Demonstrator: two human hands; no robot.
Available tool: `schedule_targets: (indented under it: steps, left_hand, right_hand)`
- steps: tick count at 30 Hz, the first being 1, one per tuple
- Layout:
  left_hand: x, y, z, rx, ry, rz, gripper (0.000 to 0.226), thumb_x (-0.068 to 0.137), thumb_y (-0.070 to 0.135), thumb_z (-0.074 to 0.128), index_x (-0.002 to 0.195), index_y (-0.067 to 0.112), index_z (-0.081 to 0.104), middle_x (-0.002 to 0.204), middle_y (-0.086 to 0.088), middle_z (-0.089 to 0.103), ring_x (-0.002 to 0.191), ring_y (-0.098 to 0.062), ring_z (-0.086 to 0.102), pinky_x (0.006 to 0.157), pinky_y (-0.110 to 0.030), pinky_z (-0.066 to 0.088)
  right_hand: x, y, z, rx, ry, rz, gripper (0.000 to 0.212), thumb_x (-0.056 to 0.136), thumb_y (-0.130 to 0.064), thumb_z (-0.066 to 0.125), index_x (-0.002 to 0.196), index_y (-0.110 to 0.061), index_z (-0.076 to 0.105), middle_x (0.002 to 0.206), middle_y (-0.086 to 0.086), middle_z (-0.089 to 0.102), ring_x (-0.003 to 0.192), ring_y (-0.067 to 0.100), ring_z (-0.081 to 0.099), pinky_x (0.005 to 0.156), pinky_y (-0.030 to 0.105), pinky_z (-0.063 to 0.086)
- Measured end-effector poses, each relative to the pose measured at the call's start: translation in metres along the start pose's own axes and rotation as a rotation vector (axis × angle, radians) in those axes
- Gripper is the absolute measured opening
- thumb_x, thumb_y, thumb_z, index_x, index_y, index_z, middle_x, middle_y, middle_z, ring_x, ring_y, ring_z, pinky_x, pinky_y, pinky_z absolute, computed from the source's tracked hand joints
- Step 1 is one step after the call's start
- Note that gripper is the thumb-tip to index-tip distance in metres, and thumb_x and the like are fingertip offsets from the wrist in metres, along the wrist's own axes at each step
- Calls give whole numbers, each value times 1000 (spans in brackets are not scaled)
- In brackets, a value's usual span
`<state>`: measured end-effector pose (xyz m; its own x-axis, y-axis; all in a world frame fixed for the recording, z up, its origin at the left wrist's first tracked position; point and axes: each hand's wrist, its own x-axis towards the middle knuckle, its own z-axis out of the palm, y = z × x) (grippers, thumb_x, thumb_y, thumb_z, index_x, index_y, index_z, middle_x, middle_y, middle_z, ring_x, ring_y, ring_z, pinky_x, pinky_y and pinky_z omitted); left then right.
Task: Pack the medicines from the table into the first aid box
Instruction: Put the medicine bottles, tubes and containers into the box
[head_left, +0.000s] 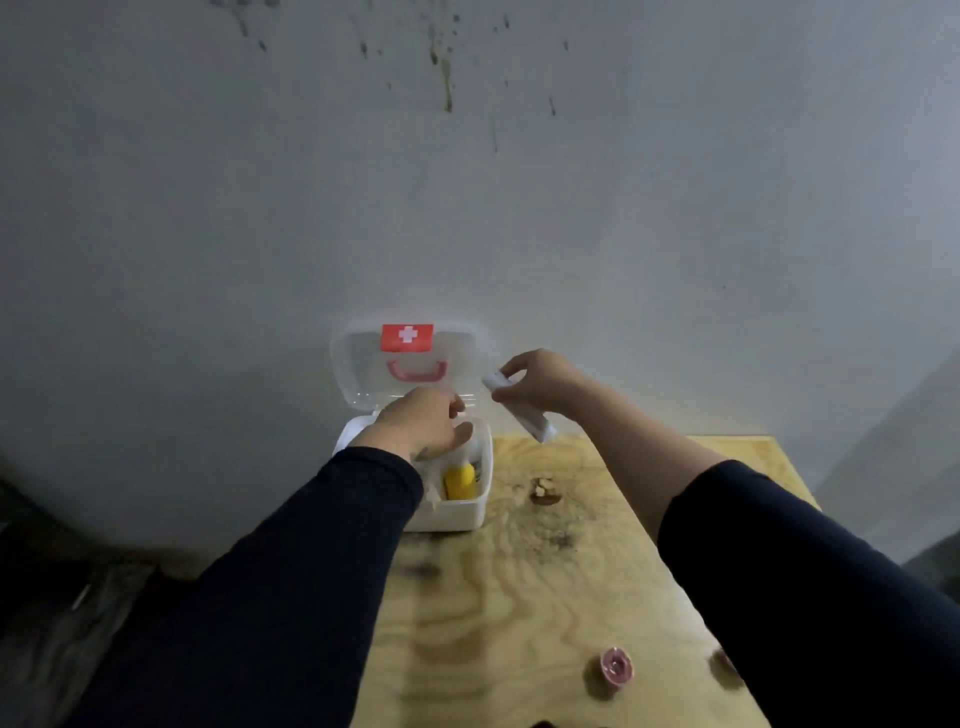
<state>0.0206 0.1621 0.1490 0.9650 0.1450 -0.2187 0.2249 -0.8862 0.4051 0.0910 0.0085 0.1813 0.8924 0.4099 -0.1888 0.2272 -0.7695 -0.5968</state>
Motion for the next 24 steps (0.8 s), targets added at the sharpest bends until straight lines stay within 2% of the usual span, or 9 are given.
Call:
schedule_targets:
  steps: [4, 7, 11, 17, 21, 24]
  left_hand:
    - [-19, -61, -5, 97, 6, -31, 61, 90, 41, 59, 144, 17, 42, 149, -4, 44, 133, -25, 46, 108, -40, 40]
    - [-28, -99, 0, 115, 5, -52, 81, 84, 50, 65, 150, 17, 31, 156, -2, 31, 140, -24, 36, 111, -40, 36]
    - [-36, -130, 9, 59, -33, -75, 99, 78, 54, 70, 153, 14, 19, 160, -3, 22, 144, -23, 28, 112, -38, 34]
    - [-39, -148, 16, 16, -57, -58, 89, 80, 50, 71, 147, 12, 26, 155, -3, 30, 138, -23, 36, 105, -37, 40]
    - [-38, -154, 18, 19, -61, -24, 86, 85, 47, 67, 149, 11, 23, 158, -2, 26, 141, -22, 33, 108, -37, 37]
    - [-38, -156, 18, 56, -71, -21, 83, 88, 48, 62, 150, 11, 22, 158, 0, 26, 142, -21, 34, 109, -36, 37]
  right_hand:
    - [-2, -45, 45, 44, -35, 28, 39, 82, -28, 70, 118, -12, 66, 115, 10, 69, 85, 18, 57, 82, 30, 50]
    - [1, -70, 80, 121, -80, 73, 42, 82, -26, 70, 120, -9, 62, 114, 12, 69, 84, 21, 62, 85, 33, 57]
    - [-1, -88, 119, 116, -112, 116, 43, 83, -28, 68, 120, -7, 63, 114, 14, 70, 83, 23, 61, 83, 33, 55]
    - [0, -100, 146, 132, -184, 196, 40, 88, -27, 57, 120, -3, 62, 113, 19, 69, 104, 34, 66, 97, 42, 52]
    - [9, -103, 153, 181, -206, 284, 36, 90, -27, 56, 114, -2, 63, 103, 17, 70, 94, 31, 69, 93, 41, 55]
    - [14, -102, 156, 232, -146, 361, 35, 88, -26, 58, 106, 3, 64, 85, 15, 67, 86, 30, 69, 90, 41, 57]
